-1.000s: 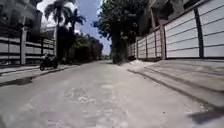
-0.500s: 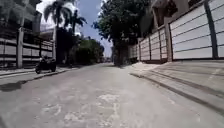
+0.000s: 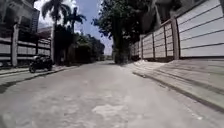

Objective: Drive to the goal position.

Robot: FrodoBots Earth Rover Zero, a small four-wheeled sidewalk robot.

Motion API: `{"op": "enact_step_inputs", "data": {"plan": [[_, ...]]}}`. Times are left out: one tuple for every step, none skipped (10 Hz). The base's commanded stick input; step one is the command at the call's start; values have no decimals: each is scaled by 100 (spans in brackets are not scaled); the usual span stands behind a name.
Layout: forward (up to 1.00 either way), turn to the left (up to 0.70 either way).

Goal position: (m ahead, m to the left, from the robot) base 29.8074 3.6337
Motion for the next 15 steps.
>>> {"op": "enact_step_inputs", "data": {"plan": [[98,3],[98,4],[98,5],[98,5],[98,6],[98,4],[98,4],[98,4],[98,4],[98,3],[98,4],[98,4],[98,4],[98,4],[98,4]]}}
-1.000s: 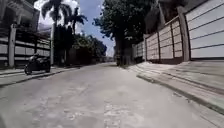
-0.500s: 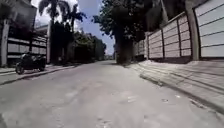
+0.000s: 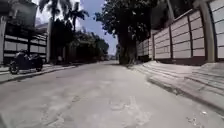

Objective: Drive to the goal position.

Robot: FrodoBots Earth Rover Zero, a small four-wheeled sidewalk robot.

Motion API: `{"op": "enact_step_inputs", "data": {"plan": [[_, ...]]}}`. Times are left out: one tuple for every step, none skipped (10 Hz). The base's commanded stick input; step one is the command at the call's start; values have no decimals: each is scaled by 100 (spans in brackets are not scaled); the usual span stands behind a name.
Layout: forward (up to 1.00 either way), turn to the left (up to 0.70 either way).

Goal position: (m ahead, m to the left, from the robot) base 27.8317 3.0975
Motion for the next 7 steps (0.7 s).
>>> {"op": "enact_step_inputs", "data": {"plan": [[98,4],[98,4],[98,4],[98,2],[98,0],[98,-2],[98,-16]]}}
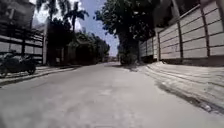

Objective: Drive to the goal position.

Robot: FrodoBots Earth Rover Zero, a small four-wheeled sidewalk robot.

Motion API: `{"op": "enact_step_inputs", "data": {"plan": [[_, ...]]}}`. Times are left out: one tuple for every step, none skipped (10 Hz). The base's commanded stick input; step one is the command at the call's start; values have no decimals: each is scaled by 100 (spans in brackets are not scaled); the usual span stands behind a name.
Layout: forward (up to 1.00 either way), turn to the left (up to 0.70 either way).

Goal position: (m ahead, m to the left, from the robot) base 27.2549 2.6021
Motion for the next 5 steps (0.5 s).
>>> {"op": "enact_step_inputs", "data": {"plan": [[98,-28],[98,-18],[98,0],[98,0],[98,0]]}}
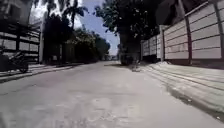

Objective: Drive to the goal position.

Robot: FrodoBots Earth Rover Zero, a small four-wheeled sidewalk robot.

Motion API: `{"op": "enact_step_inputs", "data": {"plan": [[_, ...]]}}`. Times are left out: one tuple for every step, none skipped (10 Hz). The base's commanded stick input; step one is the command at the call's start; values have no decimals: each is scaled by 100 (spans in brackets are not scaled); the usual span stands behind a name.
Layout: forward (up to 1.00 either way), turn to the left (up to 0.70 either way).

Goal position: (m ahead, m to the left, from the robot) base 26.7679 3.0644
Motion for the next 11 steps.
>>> {"op": "enact_step_inputs", "data": {"plan": [[98,0],[98,0],[98,0],[98,0],[98,0],[98,0],[98,2],[100,2],[100,0],[100,0],[100,0]]}}
